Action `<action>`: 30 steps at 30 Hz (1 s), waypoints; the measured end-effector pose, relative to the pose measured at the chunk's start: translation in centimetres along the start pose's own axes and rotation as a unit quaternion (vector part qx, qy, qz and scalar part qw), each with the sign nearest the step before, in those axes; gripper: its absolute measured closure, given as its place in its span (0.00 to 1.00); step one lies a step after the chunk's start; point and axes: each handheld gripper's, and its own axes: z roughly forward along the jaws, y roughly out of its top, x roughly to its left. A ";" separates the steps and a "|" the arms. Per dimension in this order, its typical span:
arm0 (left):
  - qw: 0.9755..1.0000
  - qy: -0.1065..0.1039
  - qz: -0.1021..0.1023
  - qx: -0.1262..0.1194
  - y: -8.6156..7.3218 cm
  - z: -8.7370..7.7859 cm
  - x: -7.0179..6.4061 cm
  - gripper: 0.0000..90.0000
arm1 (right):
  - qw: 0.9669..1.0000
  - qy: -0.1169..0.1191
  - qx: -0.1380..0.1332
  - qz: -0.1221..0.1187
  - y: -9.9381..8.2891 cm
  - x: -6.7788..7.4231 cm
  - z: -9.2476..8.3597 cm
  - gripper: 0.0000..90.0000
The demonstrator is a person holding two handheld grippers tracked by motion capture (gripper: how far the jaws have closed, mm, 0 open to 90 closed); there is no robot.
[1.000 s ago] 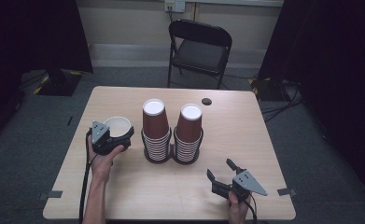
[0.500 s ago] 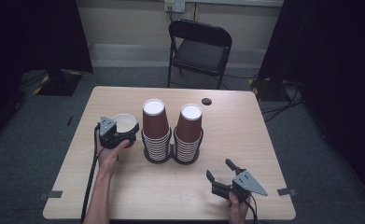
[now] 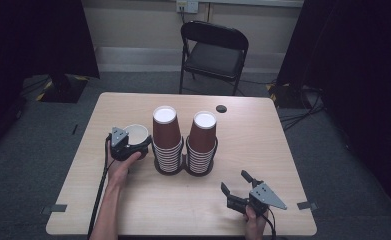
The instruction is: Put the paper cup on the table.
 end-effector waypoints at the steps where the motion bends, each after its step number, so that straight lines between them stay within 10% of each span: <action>1: 1.000 0.006 0.014 0.018 -0.1 0.0 -0.2 0.07 | 1.000 0.000 0.000 0.000 0.0 0.0 0.0 0.15; 30: 0.989 0.041 0.013 0.144 -1.7 -0.2 0.4 0.17 | 1.000 0.003 0.000 0.001 0.0 0.0 0.0 0.15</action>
